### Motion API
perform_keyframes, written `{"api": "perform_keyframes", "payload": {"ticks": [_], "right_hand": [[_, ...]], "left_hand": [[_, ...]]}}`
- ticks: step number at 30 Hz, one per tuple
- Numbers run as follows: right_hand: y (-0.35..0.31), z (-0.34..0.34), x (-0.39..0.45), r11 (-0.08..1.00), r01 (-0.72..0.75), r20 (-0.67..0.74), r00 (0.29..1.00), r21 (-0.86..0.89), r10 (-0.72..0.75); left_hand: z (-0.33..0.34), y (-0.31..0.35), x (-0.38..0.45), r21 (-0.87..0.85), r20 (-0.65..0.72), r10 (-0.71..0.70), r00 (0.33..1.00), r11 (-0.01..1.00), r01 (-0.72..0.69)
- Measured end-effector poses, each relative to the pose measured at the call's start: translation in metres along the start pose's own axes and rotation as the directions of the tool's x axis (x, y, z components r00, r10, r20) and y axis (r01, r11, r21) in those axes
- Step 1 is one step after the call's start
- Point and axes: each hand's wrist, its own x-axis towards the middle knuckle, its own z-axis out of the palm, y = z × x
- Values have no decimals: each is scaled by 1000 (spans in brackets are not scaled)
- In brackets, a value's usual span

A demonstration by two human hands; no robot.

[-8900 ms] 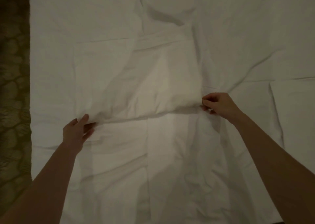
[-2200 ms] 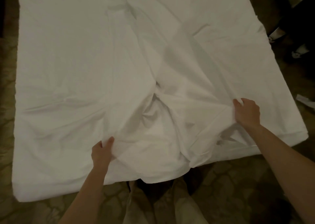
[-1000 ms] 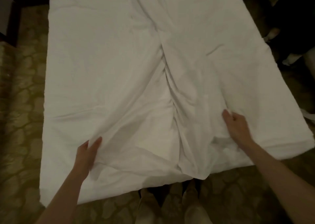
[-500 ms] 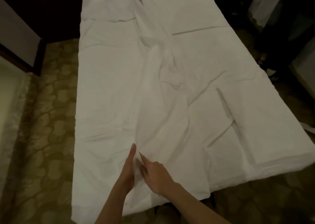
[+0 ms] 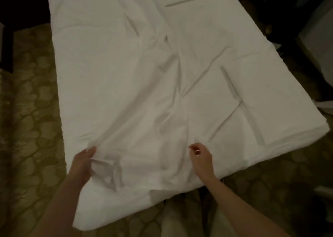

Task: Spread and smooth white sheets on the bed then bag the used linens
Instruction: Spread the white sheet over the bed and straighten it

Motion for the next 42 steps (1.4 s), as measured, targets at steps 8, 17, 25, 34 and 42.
{"api": "perform_keyframes", "payload": {"ticks": [8,17,25,34,42], "right_hand": [[48,-26,57,973,-227,3,974,50,227],[30,7,95,933,-86,156,977,-350,148],[-1,-61,96,998,-48,-148,988,38,53],[78,-143,57,969,-248,-210,947,10,244],[52,-137,79,941,-146,83,980,-305,179]], "left_hand": [[3,-51,23,169,-70,-66,995,983,77],[25,-83,23,368,-143,38,989,930,17],[-18,-29,16,379,-286,205,936,921,-86],[36,-73,-41,273,-186,136,973,958,-82],[127,-23,-95,265,-69,347,935,910,-318]]}}
